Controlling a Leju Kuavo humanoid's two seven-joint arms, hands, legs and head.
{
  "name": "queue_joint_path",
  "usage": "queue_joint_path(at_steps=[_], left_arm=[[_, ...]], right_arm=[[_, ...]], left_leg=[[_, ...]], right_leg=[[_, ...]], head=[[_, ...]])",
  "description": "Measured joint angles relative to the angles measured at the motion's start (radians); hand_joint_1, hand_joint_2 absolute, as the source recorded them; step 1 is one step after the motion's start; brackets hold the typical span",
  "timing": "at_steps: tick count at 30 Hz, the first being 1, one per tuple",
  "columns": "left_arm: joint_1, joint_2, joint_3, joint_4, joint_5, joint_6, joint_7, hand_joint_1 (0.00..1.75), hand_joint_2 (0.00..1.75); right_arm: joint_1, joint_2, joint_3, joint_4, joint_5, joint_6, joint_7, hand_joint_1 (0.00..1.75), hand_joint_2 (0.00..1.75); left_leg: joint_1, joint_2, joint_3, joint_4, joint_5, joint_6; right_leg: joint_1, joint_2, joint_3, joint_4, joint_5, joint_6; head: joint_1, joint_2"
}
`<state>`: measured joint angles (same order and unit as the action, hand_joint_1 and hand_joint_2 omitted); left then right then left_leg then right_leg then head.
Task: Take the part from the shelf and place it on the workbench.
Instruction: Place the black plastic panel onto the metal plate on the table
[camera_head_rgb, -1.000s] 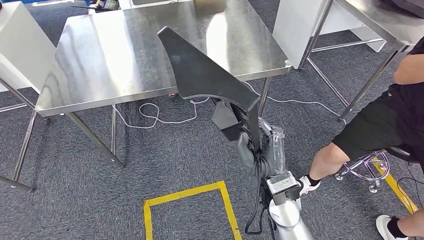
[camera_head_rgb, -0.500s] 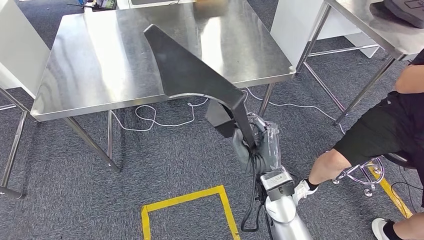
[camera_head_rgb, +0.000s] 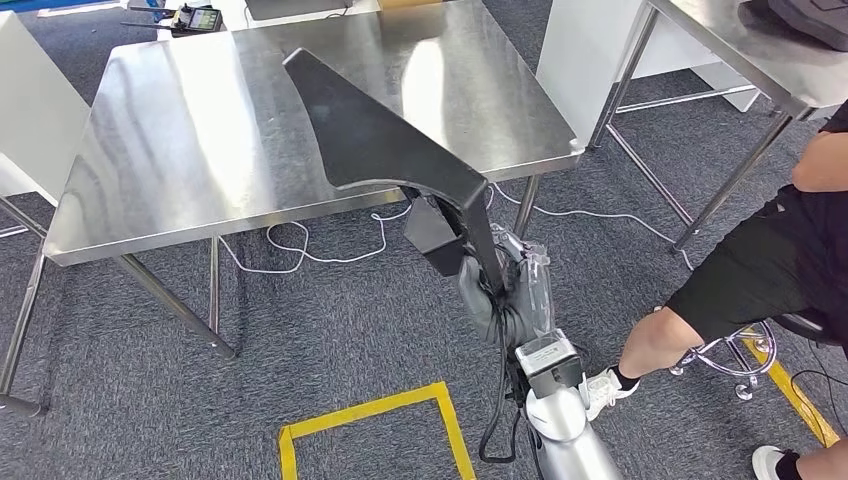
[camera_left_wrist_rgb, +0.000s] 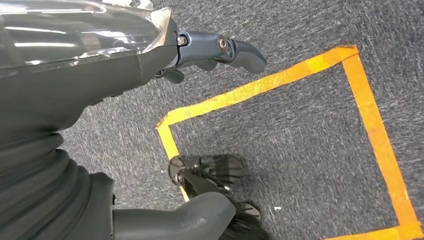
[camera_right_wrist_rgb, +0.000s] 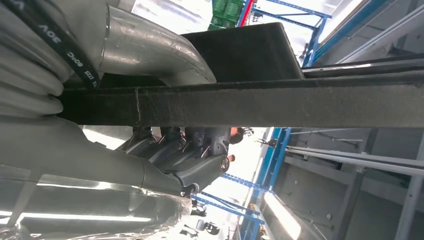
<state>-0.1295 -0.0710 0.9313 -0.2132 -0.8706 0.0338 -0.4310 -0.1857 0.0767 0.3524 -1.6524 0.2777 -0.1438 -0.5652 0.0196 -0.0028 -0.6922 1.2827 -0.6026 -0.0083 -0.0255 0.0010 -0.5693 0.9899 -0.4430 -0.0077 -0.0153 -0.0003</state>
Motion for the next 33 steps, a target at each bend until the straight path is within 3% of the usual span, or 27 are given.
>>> queue_joint_path(at_steps=[1, 2, 4, 6, 9, 11, 14, 16, 17, 19, 21, 22, 23, 25, 27, 33], left_arm=[[0.000, 0.000, 0.000, 0.000, 0.000, 0.004, 0.000, 0.00, 1.75], [0.000, 0.000, 0.000, 0.000, -0.001, 0.007, 0.000, 0.00, 1.75], [0.000, 0.000, 0.000, 0.000, -0.001, 0.010, 0.001, 0.00, 1.75], [-0.004, 0.000, 0.000, 0.000, -0.001, 0.011, 0.002, 0.00, 1.75], [-0.008, -0.002, 0.000, 0.001, -0.002, 0.012, 0.003, 0.00, 1.75], [-0.009, -0.004, 0.000, 0.001, -0.002, 0.012, 0.004, 0.00, 1.75], [-0.009, -0.004, 0.000, 0.000, -0.003, 0.015, 0.004, 0.00, 1.75], [-0.009, -0.005, 0.000, 0.000, -0.004, 0.017, 0.003, 0.00, 1.75], [-0.009, -0.005, 0.000, 0.000, -0.005, 0.018, 0.002, 0.00, 1.75], [-0.009, -0.007, 0.000, 0.001, -0.008, 0.018, -0.001, 0.00, 1.75], [-0.009, -0.011, 0.000, 0.001, -0.010, 0.018, -0.005, 0.00, 1.75], [-0.009, -0.013, 0.000, 0.001, -0.011, 0.018, -0.007, 0.00, 1.75], [-0.008, -0.014, 0.000, 0.001, -0.011, 0.018, -0.008, 0.00, 1.75], [-0.005, -0.014, 0.000, 0.001, -0.013, 0.018, -0.012, 0.00, 1.75], [-0.005, -0.014, 0.000, 0.001, -0.016, 0.018, -0.016, 0.00, 1.75], [-0.006, -0.014, 0.000, 0.001, -0.019, 0.018, -0.018, 0.00, 1.75]], right_arm=[[0.001, 0.000, 0.000, 0.001, 0.000, 0.000, 0.000, 1.75, 1.75], [0.001, 0.000, 0.001, 0.002, 0.000, 0.000, 0.000, 1.75, 1.75], [0.001, 0.000, 0.002, 0.003, 0.000, 0.000, -0.002, 1.75, 1.75], [0.001, 0.000, 0.002, 0.003, 0.000, 0.000, -0.003, 1.75, 1.75], [0.000, -0.002, 0.002, 0.003, 0.000, 0.000, -0.004, 1.75, 1.75], [0.000, -0.002, 0.002, 0.003, 0.000, 0.000, -0.005, 1.75, 1.75], [0.000, -0.005, 0.002, 0.005, 0.000, 0.000, -0.006, 1.75, 1.75], [0.001, -0.008, 0.002, 0.009, 0.000, -0.001, -0.006, 1.75, 1.75], [0.001, -0.010, 0.002, 0.010, 0.000, -0.001, -0.006, 1.75, 1.75], [0.000, -0.012, 0.002, 0.012, 0.000, -0.001, -0.006, 1.75, 1.75], [-0.002, -0.013, 0.002, 0.012, 0.000, -0.002, -0.006, 1.75, 1.75], [-0.003, -0.013, 0.002, 0.012, 0.000, -0.002, -0.006, 1.75, 1.75], [-0.004, -0.014, 0.002, 0.013, 0.000, -0.003, -0.006, 1.75, 1.75], [-0.004, -0.014, 0.002, 0.014, -0.001, -0.007, -0.008, 1.75, 1.75], [-0.004, -0.014, 0.002, 0.014, -0.004, -0.013, -0.011, 1.75, 1.75], [-0.004, -0.015, 0.001, 0.014, -0.008, -0.018, -0.012, 1.75, 1.75]], left_leg=[[0.003, 0.001, -0.019, 0.011, 0.015, -0.003], [0.007, 0.003, -0.017, -0.019, 0.049, -0.005], [0.011, 0.024, 0.032, -0.152, 0.135, -0.007], [0.006, 0.046, 0.075, -0.248, 0.171, -0.002], [-0.004, 0.035, 0.080, -0.265, 0.168, 0.021], [-0.006, 0.020, 0.084, -0.271, 0.170, 0.039], [-0.009, 0.001, 0.088, -0.274, 0.169, 0.058], [-0.013, -0.017, 0.090, -0.274, 0.168, 0.061], [-0.015, -0.027, 0.092, -0.273, 0.167, 0.062], [-0.018, -0.046, 0.096, -0.273, 0.166, 0.061], [-0.023, -0.062, 0.095, -0.270, 0.163, 0.057], [-0.024, -0.068, 0.093, -0.269, 0.162, 0.054], [-0.025, -0.073, 0.092, -0.270, 0.161, 0.050], [-0.021, -0.075, 0.092, -0.271, 0.161, 0.053], [-0.019, -0.073, 0.094, -0.272, 0.161, 0.058], [-0.016, -0.068, 0.100, -0.278, 0.161, 0.054]], right_leg=[[-0.001, 0.000, 0.003, 0.000, -0.003, 0.001], [-0.003, -0.001, 0.007, 0.000, -0.008, 0.003], [-0.004, -0.003, 0.021, 0.001, -0.019, 0.014], [0.004, -0.008, 0.028, 0.002, -0.028, 0.026], [0.013, -0.026, 0.028, 0.001, -0.036, 0.044], [0.012, -0.027, 0.012, 0.038, -0.058, 0.049], [0.010, -0.012, -0.086, 0.231, -0.134, 0.038], [0.011, -0.007, -0.138, 0.313, -0.150, 0.043], [0.013, -0.004, -0.134, 0.294, -0.132, 0.049], [0.016, 0.012, -0.079, 0.162, -0.069, 0.056], [0.020, 0.036, -0.027, 0.044, -0.020, 0.047], [0.023, 0.044, -0.017, 0.019, -0.011, 0.040], [0.024, 0.042, -0.014, 0.011, -0.007, 0.034], [0.021, 0.037, -0.012, 0.006, -0.004, 0.030], [0.020, 0.037, -0.010, 0.003, -0.001, 0.030], [0.024, 0.041, -0.009, 0.003, -0.002, 0.028]], head=[[0.000, 0.000], [0.000, 0.000], [-0.001, 0.000], [-0.003, 0.000], [-0.002, 0.000], [-0.001, 0.000], [0.002, 0.000], [0.003, 0.000], [0.003, 0.000], [0.003, 0.000], [0.003, 0.000], [0.003, 0.000], [0.003, 0.000], [0.002, 0.000], [0.002, 0.000], [0.002, 0.000]])
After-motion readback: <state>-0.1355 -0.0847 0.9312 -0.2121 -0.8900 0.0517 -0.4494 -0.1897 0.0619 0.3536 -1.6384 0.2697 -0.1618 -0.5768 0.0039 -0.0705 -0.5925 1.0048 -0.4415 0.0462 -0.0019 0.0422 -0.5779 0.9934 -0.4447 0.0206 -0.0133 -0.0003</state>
